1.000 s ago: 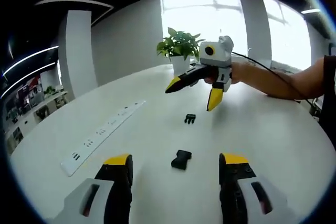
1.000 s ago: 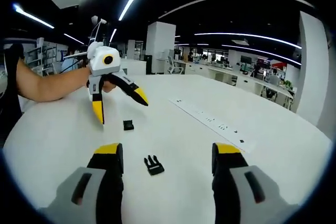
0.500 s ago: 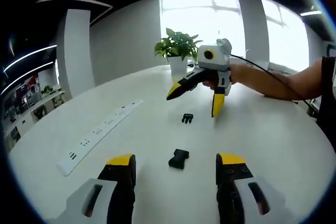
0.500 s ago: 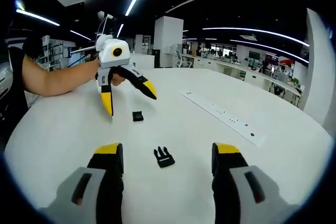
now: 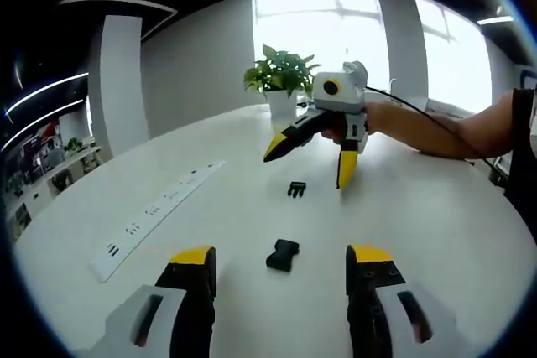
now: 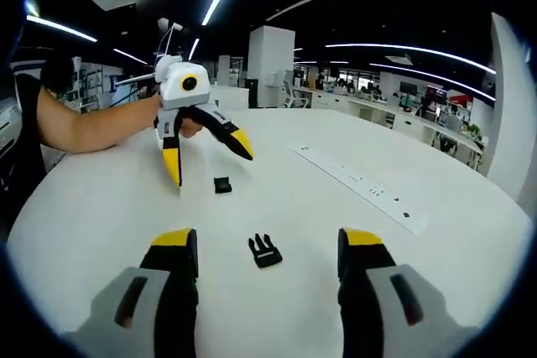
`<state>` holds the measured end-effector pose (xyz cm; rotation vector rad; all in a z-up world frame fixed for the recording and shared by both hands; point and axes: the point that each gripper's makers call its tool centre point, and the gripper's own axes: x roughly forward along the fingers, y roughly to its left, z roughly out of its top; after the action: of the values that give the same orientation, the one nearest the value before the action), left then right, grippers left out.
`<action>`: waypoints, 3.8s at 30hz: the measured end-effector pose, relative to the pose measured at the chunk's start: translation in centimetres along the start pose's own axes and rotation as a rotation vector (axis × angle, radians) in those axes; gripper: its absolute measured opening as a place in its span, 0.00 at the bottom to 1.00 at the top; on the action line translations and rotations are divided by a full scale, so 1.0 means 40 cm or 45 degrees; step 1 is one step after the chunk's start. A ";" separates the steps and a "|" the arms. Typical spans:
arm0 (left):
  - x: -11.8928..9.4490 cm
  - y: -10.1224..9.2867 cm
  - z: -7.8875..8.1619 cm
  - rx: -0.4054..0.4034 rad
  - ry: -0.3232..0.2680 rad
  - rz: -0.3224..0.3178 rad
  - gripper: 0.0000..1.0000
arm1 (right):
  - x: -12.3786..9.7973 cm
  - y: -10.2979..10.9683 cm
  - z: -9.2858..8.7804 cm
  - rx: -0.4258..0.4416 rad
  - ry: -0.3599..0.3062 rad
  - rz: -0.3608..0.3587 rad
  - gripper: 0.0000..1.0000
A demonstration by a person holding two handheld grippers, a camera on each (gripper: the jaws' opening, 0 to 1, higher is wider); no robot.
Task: Snap the two parts of the plastic buckle together until the buckle closes and remains connected.
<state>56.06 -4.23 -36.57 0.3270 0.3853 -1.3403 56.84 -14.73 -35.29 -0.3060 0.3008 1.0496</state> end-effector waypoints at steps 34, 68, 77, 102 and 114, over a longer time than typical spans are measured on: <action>0.009 -0.003 -0.012 0.005 0.012 -0.023 0.59 | 0.011 0.017 -0.008 -0.012 0.010 0.028 0.62; 0.016 0.015 -0.022 -0.065 0.003 -0.003 0.55 | 0.013 0.027 -0.015 0.029 0.008 0.060 0.50; 0.017 0.000 -0.013 -0.046 -0.012 -0.026 0.51 | 0.015 0.037 -0.022 0.039 0.015 0.086 0.46; 0.003 -0.004 0.000 -0.028 -0.071 -0.064 0.34 | 0.009 0.030 -0.028 0.028 0.011 0.081 0.34; 0.009 -0.006 0.000 -0.032 -0.073 -0.090 0.31 | 0.007 0.023 -0.029 0.041 0.004 0.074 0.32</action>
<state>55.90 -4.59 -36.73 0.2552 0.3682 -1.4100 56.04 -14.53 -36.55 -0.2716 0.3310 1.1005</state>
